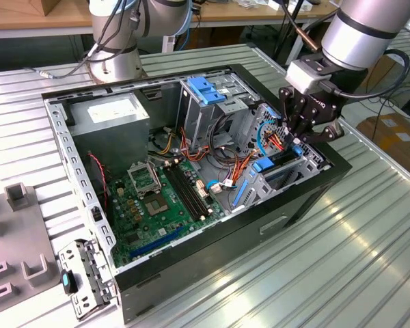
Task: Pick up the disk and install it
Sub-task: 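Insert the second disk wire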
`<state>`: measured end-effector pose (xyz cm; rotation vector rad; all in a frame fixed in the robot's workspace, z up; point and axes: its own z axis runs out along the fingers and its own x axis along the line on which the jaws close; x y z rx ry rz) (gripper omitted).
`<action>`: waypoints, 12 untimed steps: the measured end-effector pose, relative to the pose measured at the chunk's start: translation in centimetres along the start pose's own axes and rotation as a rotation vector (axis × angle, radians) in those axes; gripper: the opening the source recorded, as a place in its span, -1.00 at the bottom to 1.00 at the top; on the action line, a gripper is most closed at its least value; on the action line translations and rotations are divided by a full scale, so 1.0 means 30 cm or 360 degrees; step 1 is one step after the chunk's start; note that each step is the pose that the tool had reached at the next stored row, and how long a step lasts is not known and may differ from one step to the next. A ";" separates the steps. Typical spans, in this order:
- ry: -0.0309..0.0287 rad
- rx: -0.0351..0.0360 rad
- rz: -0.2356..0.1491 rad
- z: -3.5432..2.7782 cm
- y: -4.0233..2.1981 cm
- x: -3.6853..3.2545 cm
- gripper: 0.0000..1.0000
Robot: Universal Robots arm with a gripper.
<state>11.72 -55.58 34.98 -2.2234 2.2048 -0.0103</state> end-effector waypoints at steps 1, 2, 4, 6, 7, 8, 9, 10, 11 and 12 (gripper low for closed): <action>0.00001 0.0000 0.0000 0.000 0.007 0.000 -0.79; -0.00002 0.0000 -0.0001 0.000 0.018 0.000 -0.79; 0.00035 0.0003 0.0000 0.000 0.036 0.000 -0.79; 0.00040 0.0004 -0.0001 0.000 0.037 0.000 -0.79; 0.00038 0.0004 -0.0001 0.000 0.037 0.000 -0.79; 0.00027 0.0004 -0.0001 -0.001 0.037 0.000 -0.79; 0.00020 0.0004 0.0000 -0.011 0.037 0.000 -0.79; 0.00024 0.0003 -0.0001 -0.022 0.037 -0.002 -0.79; 0.00019 0.0003 -0.0001 -0.034 0.036 -0.005 -0.79; 0.00017 0.0003 -0.0001 -0.051 0.036 -0.010 -0.79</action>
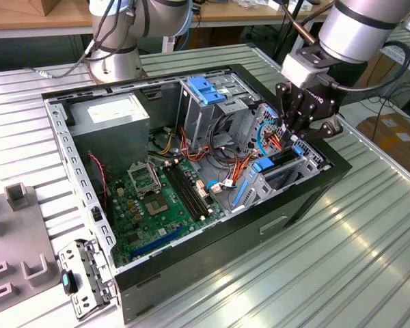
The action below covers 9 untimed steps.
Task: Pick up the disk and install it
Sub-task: 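Insert the second disk wire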
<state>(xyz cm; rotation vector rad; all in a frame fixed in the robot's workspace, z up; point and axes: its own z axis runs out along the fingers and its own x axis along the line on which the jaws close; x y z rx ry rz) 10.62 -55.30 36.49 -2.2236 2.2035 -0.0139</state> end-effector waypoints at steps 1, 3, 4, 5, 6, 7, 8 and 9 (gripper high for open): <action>0.00002 0.0000 0.0000 -0.012 0.000 -0.002 -0.79; 0.00003 0.0000 -0.0001 -0.037 0.000 -0.005 -0.79; 0.00004 0.0000 -0.0001 -0.048 -0.001 -0.006 -0.79; 0.00001 0.0000 -0.0002 -0.056 -0.001 -0.007 -0.79; 0.00001 0.0000 -0.0002 -0.069 -0.001 -0.008 -0.79; 0.00002 0.0000 -0.0001 -0.080 -0.001 -0.009 -0.79; 0.00003 0.0000 -0.0002 -0.095 -0.001 -0.011 -0.79; 0.00004 0.0000 -0.0001 -0.102 -0.001 -0.012 -0.79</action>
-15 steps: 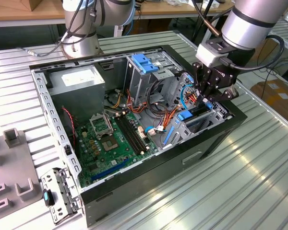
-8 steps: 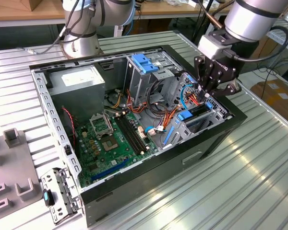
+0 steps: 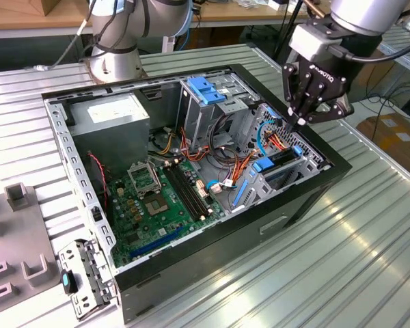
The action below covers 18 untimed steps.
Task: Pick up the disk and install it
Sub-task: 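Insert the second disk wire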
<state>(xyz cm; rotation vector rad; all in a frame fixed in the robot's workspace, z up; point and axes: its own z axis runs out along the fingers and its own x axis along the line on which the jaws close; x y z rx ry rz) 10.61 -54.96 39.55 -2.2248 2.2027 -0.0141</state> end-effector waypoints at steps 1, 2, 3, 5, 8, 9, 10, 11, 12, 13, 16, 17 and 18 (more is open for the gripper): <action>0.00001 0.0000 0.0000 -0.007 0.000 -0.002 -0.79; 0.00016 0.0000 0.0000 -0.009 0.000 -0.004 -0.79; 0.00072 -0.0001 0.0000 -0.010 0.000 -0.010 -0.79; 0.00083 -0.0002 0.0000 -0.011 -0.001 -0.024 -0.79; 0.00138 -0.0005 -0.0002 -0.011 -0.001 -0.057 -0.79; 0.00161 -0.0006 -0.0004 -0.011 -0.001 -0.071 -0.79; 0.00173 -0.0006 -0.0005 -0.011 -0.001 -0.083 -0.79; 0.00202 -0.0007 -0.0007 -0.011 -0.001 -0.095 -0.79; 0.00263 -0.0009 -0.0008 -0.011 -0.001 -0.105 -0.79; 0.00329 -0.0011 -0.0010 -0.010 -0.001 -0.118 -0.79; 0.00413 -0.0018 -0.0016 -0.005 -0.002 -0.137 -0.79; 0.00585 -0.0020 -0.0018 -0.005 -0.002 -0.141 -0.79; 0.00805 -0.0021 -0.0018 -0.004 -0.003 -0.145 -0.79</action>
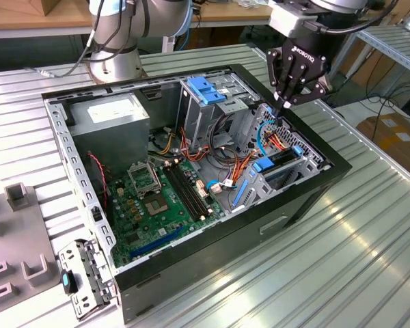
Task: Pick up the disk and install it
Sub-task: 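Insert the second disk wire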
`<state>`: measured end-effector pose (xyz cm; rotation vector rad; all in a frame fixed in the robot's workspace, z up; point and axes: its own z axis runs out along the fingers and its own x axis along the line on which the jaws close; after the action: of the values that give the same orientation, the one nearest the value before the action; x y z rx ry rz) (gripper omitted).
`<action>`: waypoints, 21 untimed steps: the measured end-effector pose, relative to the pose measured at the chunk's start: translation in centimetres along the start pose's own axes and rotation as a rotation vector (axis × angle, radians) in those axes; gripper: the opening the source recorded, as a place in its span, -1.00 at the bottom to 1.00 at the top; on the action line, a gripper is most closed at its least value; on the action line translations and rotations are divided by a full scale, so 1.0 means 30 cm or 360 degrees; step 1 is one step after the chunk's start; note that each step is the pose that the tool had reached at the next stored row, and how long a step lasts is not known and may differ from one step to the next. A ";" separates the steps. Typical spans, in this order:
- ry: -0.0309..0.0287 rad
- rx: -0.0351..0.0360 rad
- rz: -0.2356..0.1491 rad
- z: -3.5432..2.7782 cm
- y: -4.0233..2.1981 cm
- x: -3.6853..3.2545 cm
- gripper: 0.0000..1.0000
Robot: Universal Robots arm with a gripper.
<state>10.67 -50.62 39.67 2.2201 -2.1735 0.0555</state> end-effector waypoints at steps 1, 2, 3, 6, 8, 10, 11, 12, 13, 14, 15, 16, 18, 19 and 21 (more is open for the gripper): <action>0.00294 -0.0001 -0.0001 0.001 -0.001 -0.004 -0.79; 0.00595 -0.0002 -0.0001 0.001 -0.003 -0.008 -0.79; 0.00904 -0.0004 -0.0002 0.004 -0.006 -0.013 -0.77; 0.01406 -0.0007 -0.0006 0.016 -0.012 -0.031 -0.52; 0.01486 -0.0006 -0.0016 0.026 -0.013 -0.049 -0.52; 0.01506 -0.0006 -0.0023 0.037 -0.013 -0.058 -0.52; 0.01549 -0.0005 -0.0025 0.044 -0.013 -0.060 -0.52; 0.01607 -0.0006 -0.0025 0.048 -0.013 -0.061 -0.52; 0.01665 -0.0006 -0.0025 0.053 -0.013 -0.062 -0.52; 0.01747 -0.0007 -0.0026 0.056 -0.013 -0.064 -0.52; 0.01802 -0.0007 -0.0026 0.058 -0.014 -0.065 -0.52; 0.01856 -0.0007 -0.0025 0.060 -0.014 -0.067 -0.52; 0.02038 -0.0007 -0.0026 0.064 -0.015 -0.069 -0.52; 0.02133 -0.0008 -0.0026 0.065 -0.015 -0.069 -0.55; 0.02435 -0.0008 -0.0026 0.068 -0.015 -0.071 -0.79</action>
<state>11.08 -48.60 37.53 2.1526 -2.0737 0.2115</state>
